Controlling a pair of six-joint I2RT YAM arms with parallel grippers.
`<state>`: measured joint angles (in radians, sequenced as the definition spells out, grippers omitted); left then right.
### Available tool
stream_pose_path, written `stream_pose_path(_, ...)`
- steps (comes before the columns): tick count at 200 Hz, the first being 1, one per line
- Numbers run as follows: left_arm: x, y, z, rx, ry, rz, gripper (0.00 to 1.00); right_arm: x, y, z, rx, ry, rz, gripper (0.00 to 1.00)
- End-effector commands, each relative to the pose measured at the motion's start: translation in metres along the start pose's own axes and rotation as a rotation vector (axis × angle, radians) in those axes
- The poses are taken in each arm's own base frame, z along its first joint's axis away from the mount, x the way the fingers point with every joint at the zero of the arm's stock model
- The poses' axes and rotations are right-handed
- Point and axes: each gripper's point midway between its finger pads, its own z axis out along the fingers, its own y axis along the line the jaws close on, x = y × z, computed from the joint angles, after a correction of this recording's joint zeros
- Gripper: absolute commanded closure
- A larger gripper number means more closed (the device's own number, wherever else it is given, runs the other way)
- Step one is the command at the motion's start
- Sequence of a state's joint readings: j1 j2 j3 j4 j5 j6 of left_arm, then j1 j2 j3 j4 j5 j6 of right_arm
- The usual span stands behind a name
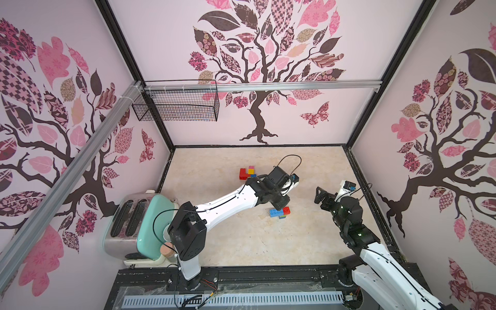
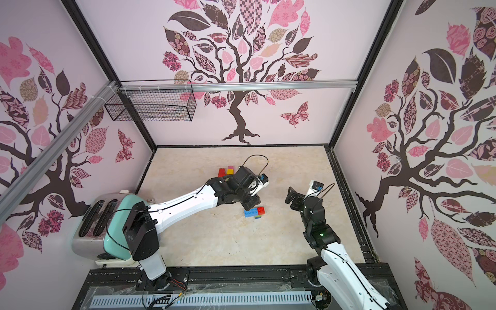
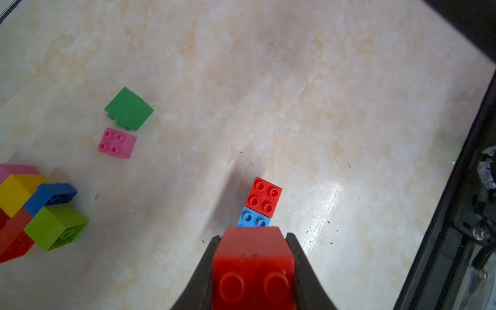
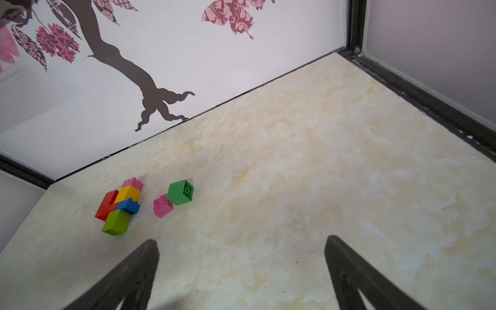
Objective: Assemble the number 4 with lego
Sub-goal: Assemble the lego brick with the lego brick.
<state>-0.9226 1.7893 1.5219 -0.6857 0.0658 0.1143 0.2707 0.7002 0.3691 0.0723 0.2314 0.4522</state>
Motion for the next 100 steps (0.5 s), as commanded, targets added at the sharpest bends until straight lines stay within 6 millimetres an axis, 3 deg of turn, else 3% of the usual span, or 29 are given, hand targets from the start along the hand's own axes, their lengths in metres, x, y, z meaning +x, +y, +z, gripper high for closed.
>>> stream_pose_path(1, -0.001, 0.006, 0.008, -0.002, 0.042, 0.121, 1.0, 0.011, -0.003, 0.001, 0.032, 0.095, 0.021, 0.0)
stream_pose_path(61, 0.008, 0.0, 0.023, 0.039, 0.079, 0.216, 1.0, 0.048, 0.013, 0.015, -0.052, 0.284, 0.017, 0.0)
stream_pose_path(100, 0.012, -0.002, 0.031, 0.057, 0.094, 0.228, 1.0, 0.054, 0.025, 0.019, -0.113, 0.33, 0.011, 0.01)
